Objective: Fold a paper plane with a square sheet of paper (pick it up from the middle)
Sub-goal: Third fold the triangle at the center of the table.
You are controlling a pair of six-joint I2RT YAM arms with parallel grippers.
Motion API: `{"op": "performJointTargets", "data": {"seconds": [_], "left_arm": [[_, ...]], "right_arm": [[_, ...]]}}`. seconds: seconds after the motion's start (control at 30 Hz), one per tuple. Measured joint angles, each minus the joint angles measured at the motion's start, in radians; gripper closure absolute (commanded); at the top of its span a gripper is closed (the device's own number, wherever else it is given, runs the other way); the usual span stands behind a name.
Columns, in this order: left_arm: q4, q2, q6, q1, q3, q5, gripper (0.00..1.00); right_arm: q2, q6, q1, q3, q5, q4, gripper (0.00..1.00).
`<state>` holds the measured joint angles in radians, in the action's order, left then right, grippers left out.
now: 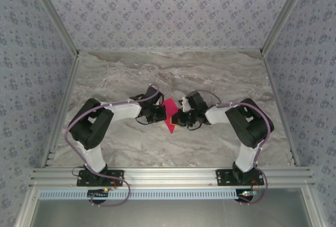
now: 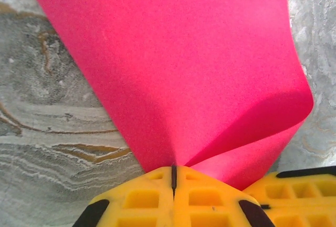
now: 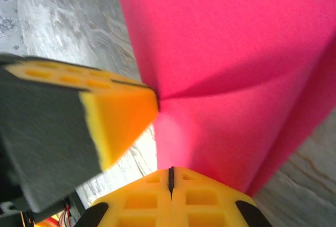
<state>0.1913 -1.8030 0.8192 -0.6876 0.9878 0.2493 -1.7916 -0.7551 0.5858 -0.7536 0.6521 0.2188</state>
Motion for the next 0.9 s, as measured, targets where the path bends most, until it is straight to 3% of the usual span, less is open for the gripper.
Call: {"op": "performJointTargets", "data": {"seconds": [0.9], "left_arm": [[0.013,0.0,0.0,-0.009,0.008,-0.026,1.0]], "right_arm": [[0.058,0.012,0.093,0.05,-0.004,-0.032,1.0]]}}
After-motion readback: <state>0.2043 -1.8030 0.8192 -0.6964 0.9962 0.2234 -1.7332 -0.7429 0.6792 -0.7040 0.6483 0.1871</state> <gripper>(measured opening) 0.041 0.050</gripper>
